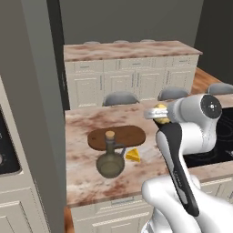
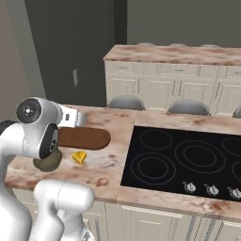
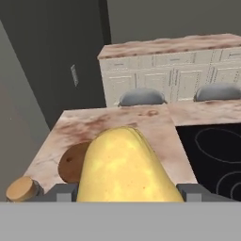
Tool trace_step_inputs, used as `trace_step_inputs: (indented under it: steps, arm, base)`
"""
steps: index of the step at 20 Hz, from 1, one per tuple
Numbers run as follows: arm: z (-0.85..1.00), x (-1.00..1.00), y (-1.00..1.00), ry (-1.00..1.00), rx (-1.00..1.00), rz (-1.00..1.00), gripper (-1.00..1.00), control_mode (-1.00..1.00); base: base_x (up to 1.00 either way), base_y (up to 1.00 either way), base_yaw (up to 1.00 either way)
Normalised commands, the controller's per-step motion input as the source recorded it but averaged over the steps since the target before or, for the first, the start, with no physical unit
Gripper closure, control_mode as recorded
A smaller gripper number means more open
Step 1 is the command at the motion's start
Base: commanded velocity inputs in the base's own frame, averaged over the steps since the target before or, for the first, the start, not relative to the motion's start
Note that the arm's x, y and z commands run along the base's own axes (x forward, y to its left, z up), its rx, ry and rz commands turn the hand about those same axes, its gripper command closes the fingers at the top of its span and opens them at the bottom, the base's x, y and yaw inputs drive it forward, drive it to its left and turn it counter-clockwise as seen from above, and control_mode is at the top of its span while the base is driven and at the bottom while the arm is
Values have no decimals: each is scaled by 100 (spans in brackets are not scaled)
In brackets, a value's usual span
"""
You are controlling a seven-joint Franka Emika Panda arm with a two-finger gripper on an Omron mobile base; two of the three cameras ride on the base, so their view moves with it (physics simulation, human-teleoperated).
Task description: Retrieve the reheated potato from the microwave, then place the potato, cheese, and condiment on the cutting board.
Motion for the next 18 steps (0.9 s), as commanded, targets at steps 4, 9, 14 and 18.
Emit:
trace_step_inputs:
  steps: [4, 9, 14, 18]
  arm:
    - [-11, 67, -2, 18, -5, -1, 100, -100]
    - [-24, 57, -8, 13, -1, 2, 100, -100]
    - [-43, 37, -7, -5, 0, 0, 100, -100]
    - [-57, 35, 0, -2, -2, 0, 100, -100]
  base:
    - [0, 0, 0]
    - [0, 0, 0]
    - [0, 0, 0]
    - [0, 0, 0]
